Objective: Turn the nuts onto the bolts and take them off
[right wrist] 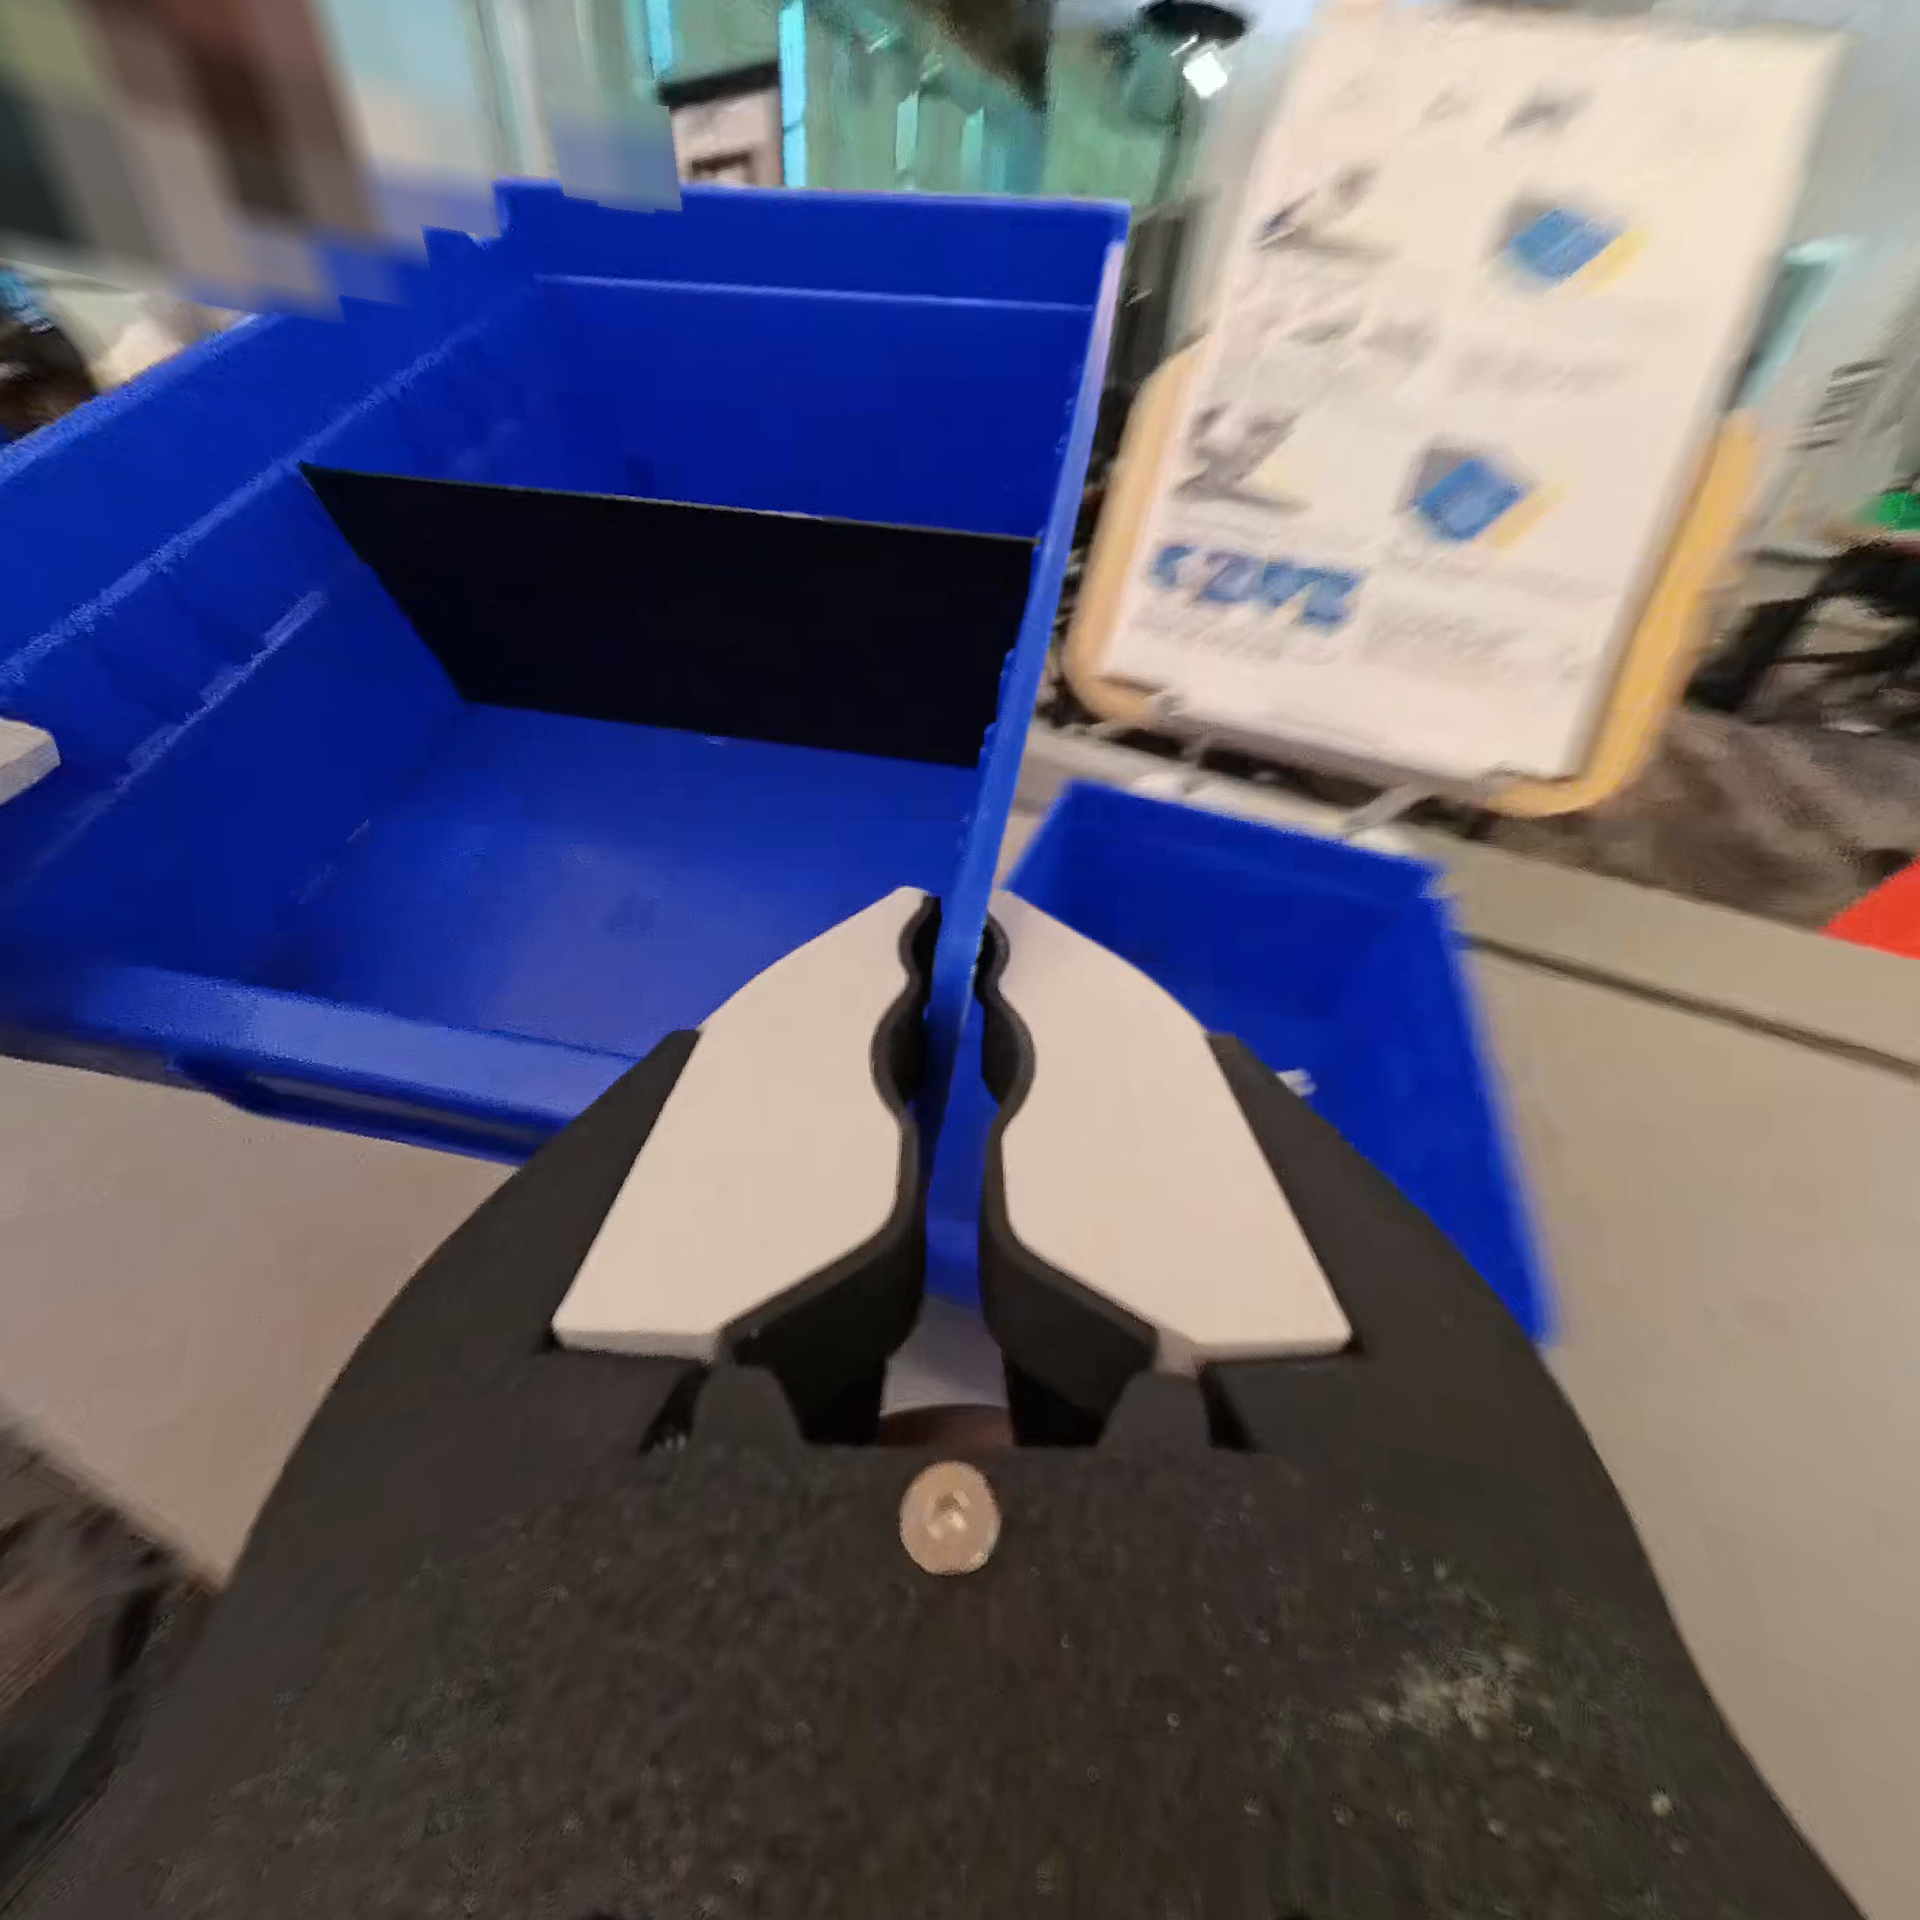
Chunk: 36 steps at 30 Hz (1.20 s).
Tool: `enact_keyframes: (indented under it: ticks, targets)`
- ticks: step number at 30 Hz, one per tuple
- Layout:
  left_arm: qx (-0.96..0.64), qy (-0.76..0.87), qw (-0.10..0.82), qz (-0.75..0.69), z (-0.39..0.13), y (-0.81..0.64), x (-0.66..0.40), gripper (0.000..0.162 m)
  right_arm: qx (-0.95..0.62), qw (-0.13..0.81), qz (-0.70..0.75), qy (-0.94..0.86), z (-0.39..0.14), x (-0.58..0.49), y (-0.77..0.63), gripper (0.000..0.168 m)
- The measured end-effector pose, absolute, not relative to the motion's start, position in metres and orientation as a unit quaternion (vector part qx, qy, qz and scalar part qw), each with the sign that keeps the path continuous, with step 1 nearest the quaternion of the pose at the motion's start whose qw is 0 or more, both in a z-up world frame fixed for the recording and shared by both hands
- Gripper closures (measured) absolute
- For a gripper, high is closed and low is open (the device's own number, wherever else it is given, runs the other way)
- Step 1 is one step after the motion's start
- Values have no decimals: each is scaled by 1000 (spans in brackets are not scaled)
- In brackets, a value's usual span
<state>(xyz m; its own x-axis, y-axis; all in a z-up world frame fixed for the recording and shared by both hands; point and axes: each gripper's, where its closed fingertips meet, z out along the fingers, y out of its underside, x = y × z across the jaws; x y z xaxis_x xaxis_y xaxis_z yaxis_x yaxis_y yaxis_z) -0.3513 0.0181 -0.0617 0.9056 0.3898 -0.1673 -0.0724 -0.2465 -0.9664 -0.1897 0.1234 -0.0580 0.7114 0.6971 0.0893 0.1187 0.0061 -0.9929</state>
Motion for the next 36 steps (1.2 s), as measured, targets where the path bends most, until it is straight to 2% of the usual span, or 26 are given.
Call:
enact_keyframes:
  ticks: [3,6,11,14,22,25,27,28,29,30,31,34,36]
  targets:
    - [-765,-38,620,169,-24,103,-290,157,-678,669,177,-250,-34,-115,186,163]
    - [-780,18,609,143,-22,189,-210,157,-725,641,151,-201,-47,-27,251,163]
    - [-838,79,531,99,-94,298,-73,157,-813,547,100,-175,-126,114,343,162]
    - [-847,83,518,87,-137,329,-20,157,-822,534,109,-168,-169,166,370,163]
    - [-857,59,511,35,-192,345,24,154,-827,517,102,-198,-216,207,393,162]
    - [-859,49,510,8,-212,347,25,152,-810,540,92,-208,-221,208,399,162]
    - [-863,58,502,-24,-223,347,30,147,-808,551,89,-190,-219,209,403,158]
    - [-867,64,491,-47,-225,344,35,144,-811,544,85,-198,-223,208,403,139]
    - [-871,71,481,-72,-224,340,38,131,-816,534,74,-209,-227,208,401,121]
    - [-872,72,474,-95,-219,334,40,108,-818,530,52,-218,-228,211,400,110]
    - [-870,75,474,-118,-208,325,39,97,-814,536,24,-222,-224,216,398,107]
    - [-838,117,508,-158,-155,280,29,93,-771,597,-64,-213,-183,237,392,107]
    - [-814,132,545,-155,-118,245,-1,92,-739,648,-59,-173,-146,239,383,107]
